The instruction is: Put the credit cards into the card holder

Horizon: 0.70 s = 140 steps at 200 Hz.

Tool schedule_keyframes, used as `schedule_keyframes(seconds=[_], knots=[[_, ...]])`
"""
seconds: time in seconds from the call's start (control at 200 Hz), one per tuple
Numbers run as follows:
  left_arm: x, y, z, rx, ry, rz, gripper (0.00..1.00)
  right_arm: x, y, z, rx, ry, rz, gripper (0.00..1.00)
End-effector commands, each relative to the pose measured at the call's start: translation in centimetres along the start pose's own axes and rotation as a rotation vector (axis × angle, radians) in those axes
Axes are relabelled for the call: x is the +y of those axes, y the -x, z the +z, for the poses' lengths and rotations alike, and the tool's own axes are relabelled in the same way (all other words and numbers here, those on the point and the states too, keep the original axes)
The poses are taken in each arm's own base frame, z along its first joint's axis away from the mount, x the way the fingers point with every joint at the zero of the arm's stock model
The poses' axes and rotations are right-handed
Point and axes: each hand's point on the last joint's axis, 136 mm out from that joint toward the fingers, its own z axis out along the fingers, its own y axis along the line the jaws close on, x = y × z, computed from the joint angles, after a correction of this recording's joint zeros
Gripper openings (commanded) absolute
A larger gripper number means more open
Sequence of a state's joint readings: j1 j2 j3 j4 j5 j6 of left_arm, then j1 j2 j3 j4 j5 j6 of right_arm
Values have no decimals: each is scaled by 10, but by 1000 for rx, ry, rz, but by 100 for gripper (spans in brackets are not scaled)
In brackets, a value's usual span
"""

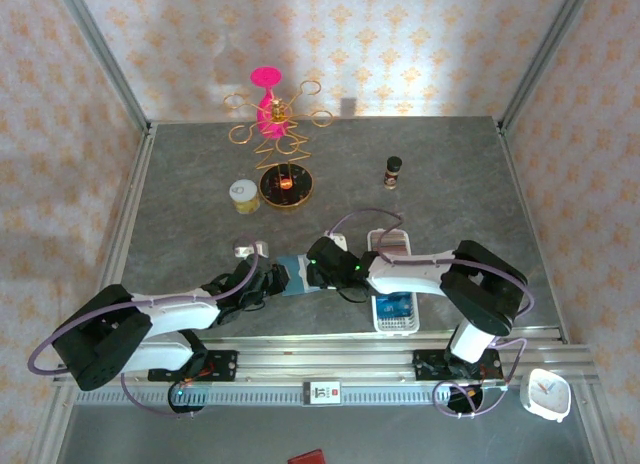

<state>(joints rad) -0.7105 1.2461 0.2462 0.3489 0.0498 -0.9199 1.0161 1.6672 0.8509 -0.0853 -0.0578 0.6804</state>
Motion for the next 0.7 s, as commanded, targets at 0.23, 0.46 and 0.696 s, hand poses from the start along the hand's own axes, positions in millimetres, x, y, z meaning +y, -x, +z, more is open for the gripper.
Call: schedule_keyframes(seconds=[0.23,0.46,0.696], knots=[[3,-10,5,33,-22,-25,9,36,0,3,15,182,52,46],[7,-12,5,31,-21,-34,5,53,1,-2,21,283,85,46],[13,-14,6,29,-7,-38,2,82,17,-32,-31,451,104,46]])
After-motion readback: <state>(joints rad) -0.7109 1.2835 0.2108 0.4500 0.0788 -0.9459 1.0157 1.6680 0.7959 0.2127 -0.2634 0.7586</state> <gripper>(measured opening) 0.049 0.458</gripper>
